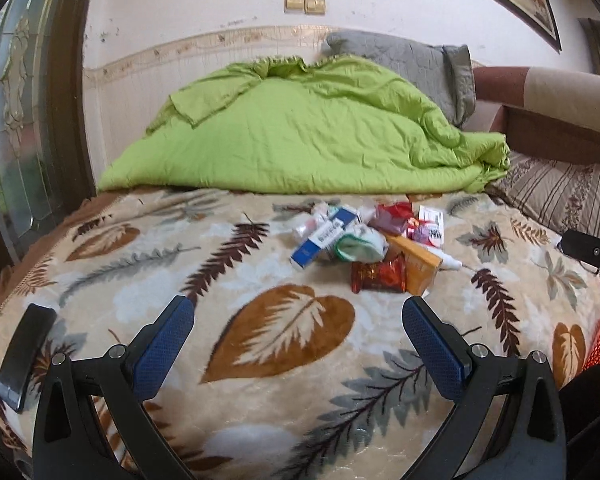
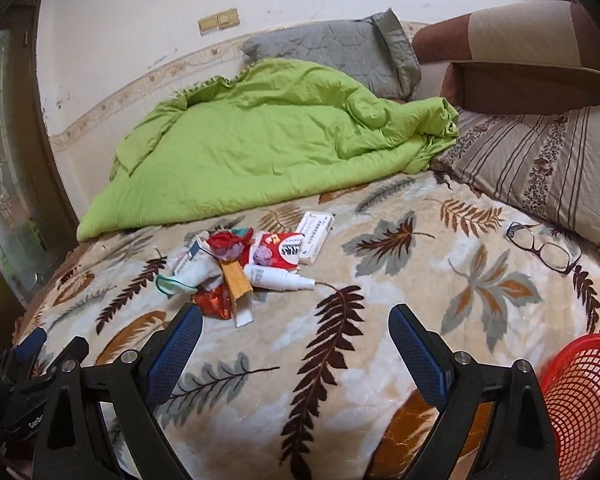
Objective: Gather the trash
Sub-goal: 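Move both grippers toward the trash pile on the bed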
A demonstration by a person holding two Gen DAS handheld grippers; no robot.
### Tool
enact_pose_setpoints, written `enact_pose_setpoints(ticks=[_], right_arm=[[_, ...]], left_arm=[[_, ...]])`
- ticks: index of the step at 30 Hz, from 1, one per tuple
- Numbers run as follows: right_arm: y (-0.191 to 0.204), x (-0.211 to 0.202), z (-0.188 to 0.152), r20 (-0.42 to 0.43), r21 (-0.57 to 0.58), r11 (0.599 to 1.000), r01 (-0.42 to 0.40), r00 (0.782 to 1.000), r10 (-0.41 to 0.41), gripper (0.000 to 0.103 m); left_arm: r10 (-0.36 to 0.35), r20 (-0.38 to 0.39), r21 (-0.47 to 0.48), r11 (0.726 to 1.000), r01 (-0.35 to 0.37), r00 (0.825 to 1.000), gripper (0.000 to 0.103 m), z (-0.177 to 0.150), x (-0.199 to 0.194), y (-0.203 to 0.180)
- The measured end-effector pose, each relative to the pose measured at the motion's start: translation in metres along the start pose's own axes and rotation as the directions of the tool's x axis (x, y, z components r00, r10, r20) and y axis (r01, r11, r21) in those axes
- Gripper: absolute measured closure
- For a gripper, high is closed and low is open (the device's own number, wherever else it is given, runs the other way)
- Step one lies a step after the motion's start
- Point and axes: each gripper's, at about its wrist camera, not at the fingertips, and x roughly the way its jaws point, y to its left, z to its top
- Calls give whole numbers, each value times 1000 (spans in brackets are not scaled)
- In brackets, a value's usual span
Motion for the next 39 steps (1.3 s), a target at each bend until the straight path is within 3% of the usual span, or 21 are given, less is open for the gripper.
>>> enact_pose_setpoints(ticks=[12,18,39], right_arm=[[15,10,-2,-27,-58,998,6,1000,-8,7],[18,10,-2,-25,-60,998,9,1000,-11,8],[35,3,-7,1,-137,990,-40,999,41,11]], left_arm=[[35,-54,-16,999,-36,998,0,-3,14,7],[58,-39,7,998,-58,998,0,-5,13,4],[38,-37,1,999,-38,999,0,-5,11,2]])
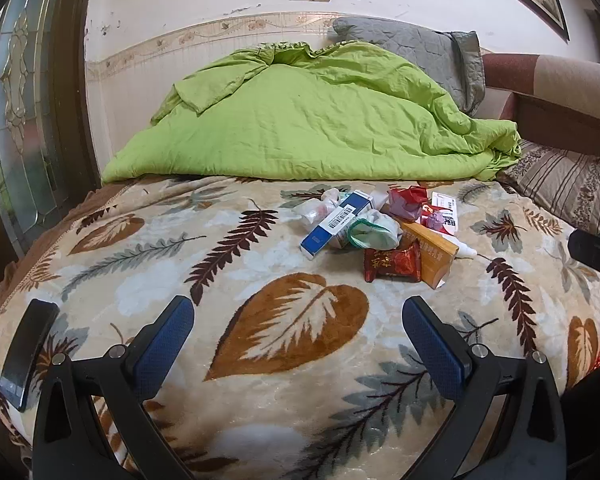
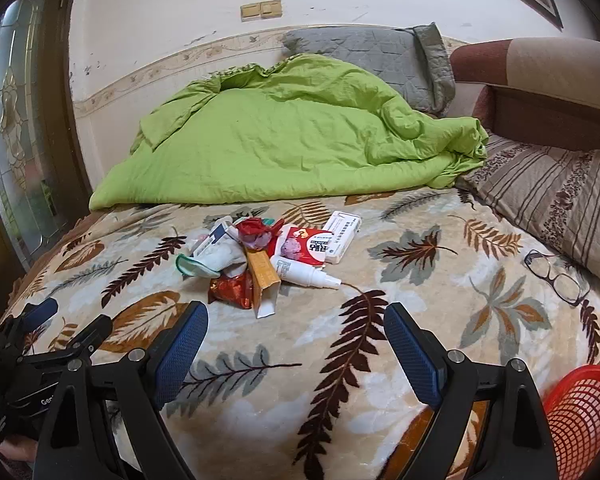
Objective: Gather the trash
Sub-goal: 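Move both grippers toward the trash pile on the bed, then grasp the orange medicine box with the right gripper while the left grasps the white glove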
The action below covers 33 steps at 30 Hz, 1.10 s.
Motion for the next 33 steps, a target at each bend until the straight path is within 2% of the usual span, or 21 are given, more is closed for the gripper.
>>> enact_pose_setpoints(ticks=[6,9,11,15,17,18,20,22,23,25,27,29,31,33], right_arm=[[6,1,-1,-12,-23,999,-28,1000,27,11],[10,7,-1,-38,-33,997,-68,997,67,13],[12,15,0,-73,-26,994,-108,992,105,23],[13,44,6,-152,24,983,-184,971,185,29],[15,62,13,-184,31,981,-191,964,193,32],[14,77,18,-221,51,979,-200,953,206,32],[10,101,26,-267,111,969,-222,932,244,40],[4,129,34,-306,169,965,-203,920,247,40],[2,143,36,-325,189,962,-197,912,251,44],[-1,160,37,-327,207,963,-173,915,234,46],[-2,179,35,-347,213,960,-182,904,249,53],[-3,193,29,-373,231,953,-195,887,272,75],[-5,197,26,-375,254,942,-221,875,306,76],[-8,190,29,-352,254,940,-229,883,310,77]], left_arm=[[-14,-11,-10,1000,14,1000,0,1,1,-1],[-20,-17,-11,1000,20,1000,0,0,2,1],[-30,-27,-17,999,29,999,0,-1,3,0],[-57,-55,-34,998,56,997,0,-2,9,1],[-69,-67,-42,997,66,995,0,-1,11,4],[-78,-72,-46,996,74,994,0,-1,12,5],[-96,-81,-55,994,92,992,0,0,14,8],[-112,-88,-63,992,106,990,0,1,15,9],[-118,-91,-68,991,112,989,0,1,16,9],[-139,-103,-78,988,131,985,0,1,18,11],[-159,-111,-87,985,150,981,1,2,20,11],[-186,-118,-92,980,176,975,4,6,23,10],[-209,-118,-98,975,198,971,7,16,28,10],[-230,-112,-125,969,216,967,8,29,34,11]])
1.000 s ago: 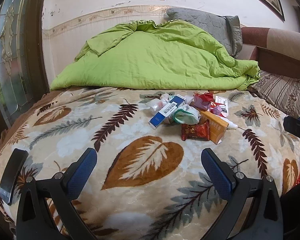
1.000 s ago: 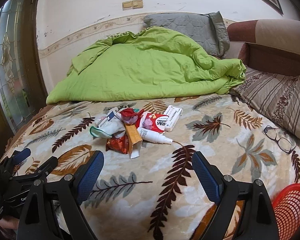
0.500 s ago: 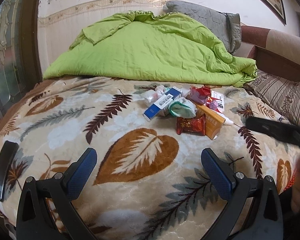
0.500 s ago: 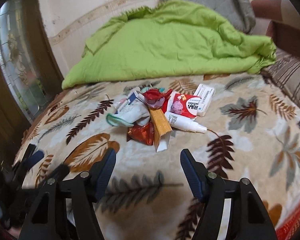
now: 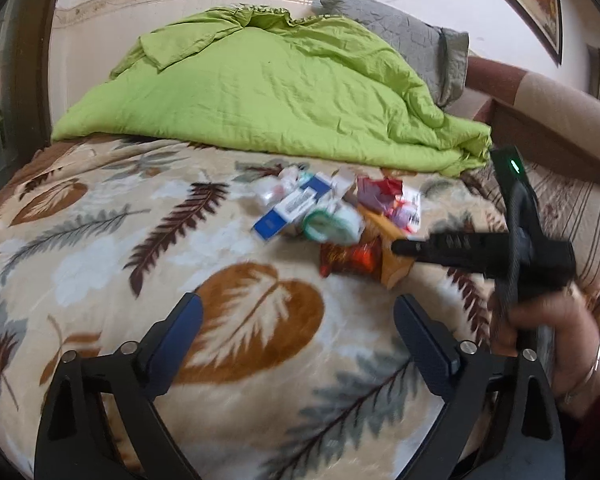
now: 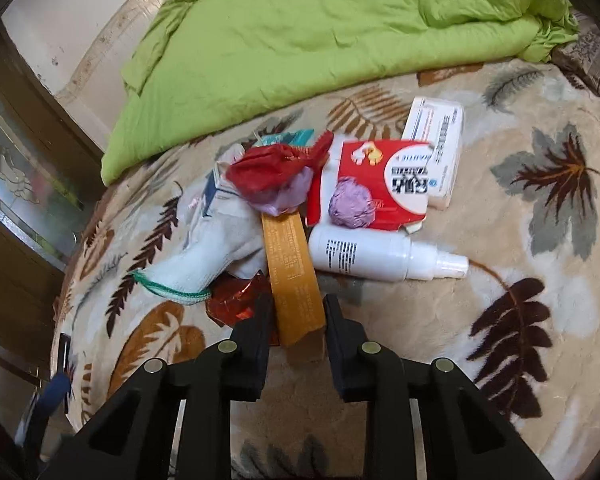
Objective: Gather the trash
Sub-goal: 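Grasp the orange medicine box with the right gripper while the left grasps the white glove, then lift the box and glove and carry both toward the red wastebasket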
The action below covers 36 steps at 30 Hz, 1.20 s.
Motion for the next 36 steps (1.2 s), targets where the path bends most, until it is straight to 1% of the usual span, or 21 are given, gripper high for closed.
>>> enact_pose_setpoints(ticks=[2,4,6,8,9,11,12,13,14,15,17,18,19,20,21,22,24,26,30,33,36], right_arm=[[1,-14,-5,25,-10,1000,-4,1000,5,78],[1,-26,-11,35,-21,1000,3,999,-2,78],[1,-36,-17,43,-23,1000,-7,999,8,78],[2,-51,-22,65,-28,999,-15,998,17,78],[0,-56,-25,79,-28,1000,-14,997,16,78],[-4,-71,-29,118,-15,1000,-12,993,14,78],[-6,-74,-30,125,-8,1000,-17,992,17,78],[-10,-78,-32,132,3,1000,-21,991,20,78],[-13,-80,-34,135,14,1000,-23,991,21,78],[-17,-82,-35,137,29,999,-29,990,25,78],[-22,-84,-35,134,53,998,-43,990,36,78],[-24,-83,-36,131,60,997,-49,991,41,78],[-26,-83,-36,129,66,996,-53,991,45,78],[-26,-82,-36,129,69,996,-55,991,46,78],[-26,-82,-36,130,69,996,-54,991,45,78],[-25,-82,-36,131,66,996,-54,990,45,78],[-22,-81,-35,137,51,998,-43,990,35,78],[-18,-83,-35,146,34,999,-34,989,29,78],[-12,-86,-36,169,7,1000,-15,986,13,78],[-5,-90,-39,188,-16,1000,5,982,-2,78],[0,-97,-49,197,-29,1000,2,980,4,78]], left_arm=[[-26,-9,-32,999,26,1000,9,13,7,1],[-80,-39,-83,994,76,996,10,33,23,2],[-101,-77,-115,989,92,992,17,48,44,1],[-131,-110,-140,983,116,985,18,60,63,0],[-135,-124,-164,980,114,983,19,66,75,0],[-154,-164,-183,975,123,974,21,72,96,-2],[-153,-194,-190,975,116,969,27,73,108,-3],[-145,-216,-199,975,101,966,29,73,119,-3],[-150,-237,-202,974,102,960,29,73,129,-5],[-156,-277,-200,975,102,948,32,71,143,-7],[-137,-302,-204,976,77,944,36,67,158,-8],[-143,-311,-203,976,81,940,44,65,165,-9],[-143,-318,-201,976,81,937,55,63,173,-10],[-149,-322,-201,976,86,935,77,61,178,-11],[-158,-324,-207,974,93,933,79,59,182,-10],[-160,-314,-212,973,95,936,81,58,181,-9],[-173,-288,-201,973,117,942,86,56,173,-8],[-165,-249,-164,978,126,954,87,54,154,-9],[-154,-190,-92,986,139,970,87,50,114,-13],[-156,-156,-60,987,148,975,87,42,84,-14],[-142,-114,-20,990,141,983,87,28,50,-17]])
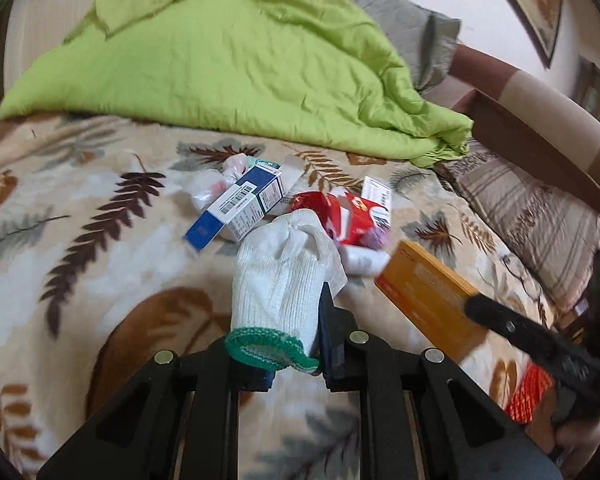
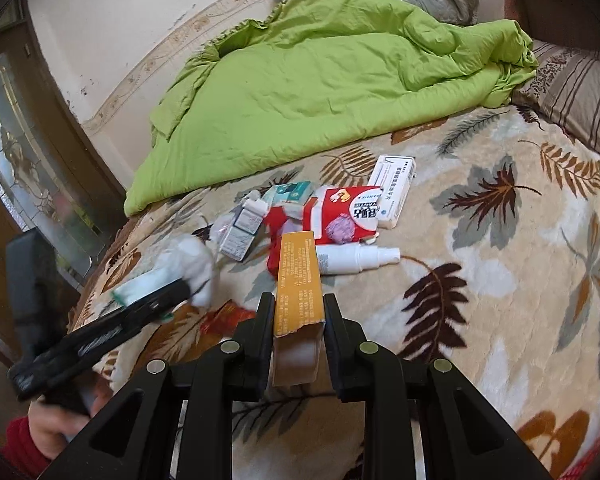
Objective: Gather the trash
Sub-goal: 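Lift the box and glove and carry both toward the red wastebasket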
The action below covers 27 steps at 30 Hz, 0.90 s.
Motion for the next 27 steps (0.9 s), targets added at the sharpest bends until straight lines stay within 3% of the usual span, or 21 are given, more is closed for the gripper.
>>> enact_pose_setpoints(ticks=[7,13,27], right_arm=[[27,-27,-20,67,-103,995,-5,998,12,78],[29,-21,-21,51,-100,995,-3,999,8,78],[28,-16,-20,49,-90,996,2,999,2,78]], left_arm=[[55,92,44,997,-59,994,87,-39,-35,-10],[67,122,67,995,-76,990,87,-40,-37,-11],[53,103,53,997,-59,993,87,-41,-30,-8]])
